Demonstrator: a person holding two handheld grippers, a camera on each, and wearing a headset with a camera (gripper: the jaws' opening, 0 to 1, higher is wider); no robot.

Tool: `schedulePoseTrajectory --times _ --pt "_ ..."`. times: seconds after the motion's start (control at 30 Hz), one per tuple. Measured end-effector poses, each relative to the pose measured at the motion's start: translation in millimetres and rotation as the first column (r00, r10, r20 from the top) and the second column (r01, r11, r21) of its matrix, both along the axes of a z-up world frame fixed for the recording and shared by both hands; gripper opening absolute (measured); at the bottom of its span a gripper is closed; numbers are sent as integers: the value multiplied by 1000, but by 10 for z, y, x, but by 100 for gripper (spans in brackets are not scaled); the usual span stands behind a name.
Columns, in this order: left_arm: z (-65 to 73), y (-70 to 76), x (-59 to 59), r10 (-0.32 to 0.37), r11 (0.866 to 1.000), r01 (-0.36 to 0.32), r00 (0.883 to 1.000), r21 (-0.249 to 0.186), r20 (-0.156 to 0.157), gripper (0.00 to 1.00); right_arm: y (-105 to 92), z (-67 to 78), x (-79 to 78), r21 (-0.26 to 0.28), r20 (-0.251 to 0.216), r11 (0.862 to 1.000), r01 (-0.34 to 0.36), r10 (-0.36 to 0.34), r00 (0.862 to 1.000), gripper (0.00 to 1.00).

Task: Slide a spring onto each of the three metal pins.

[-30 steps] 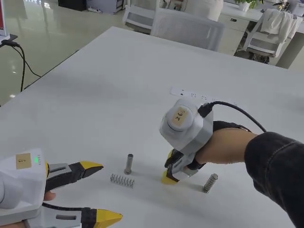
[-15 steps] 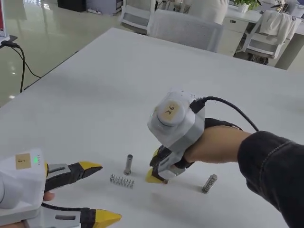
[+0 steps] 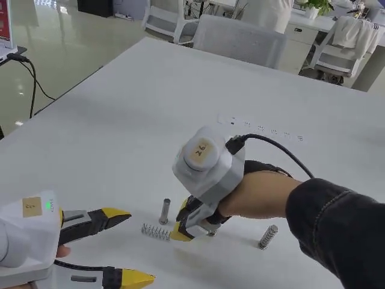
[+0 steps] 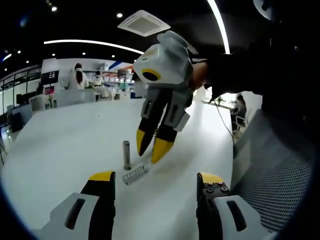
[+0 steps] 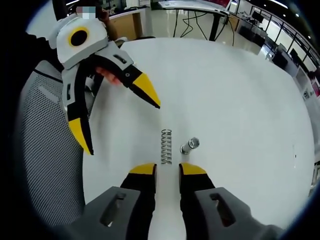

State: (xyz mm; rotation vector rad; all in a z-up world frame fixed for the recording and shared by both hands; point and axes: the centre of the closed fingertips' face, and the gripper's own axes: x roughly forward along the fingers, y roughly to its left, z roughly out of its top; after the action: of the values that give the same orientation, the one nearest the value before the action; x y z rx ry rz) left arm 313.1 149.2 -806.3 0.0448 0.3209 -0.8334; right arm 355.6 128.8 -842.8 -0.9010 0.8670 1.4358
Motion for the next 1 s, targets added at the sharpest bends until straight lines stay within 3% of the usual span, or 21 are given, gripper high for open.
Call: schedulePoseTrajectory --times 0.7,1.0 --pt "-19 31 0 4 1000 -4 1000 3 -7 60 99 -261 -21 -24 -5 1000 5 -5 1000 11" --pt "-27 34 0 4 1000 -4 1000 4 -8 60 90 -240 -36 -24 11 1000 -12 13 1000 8"
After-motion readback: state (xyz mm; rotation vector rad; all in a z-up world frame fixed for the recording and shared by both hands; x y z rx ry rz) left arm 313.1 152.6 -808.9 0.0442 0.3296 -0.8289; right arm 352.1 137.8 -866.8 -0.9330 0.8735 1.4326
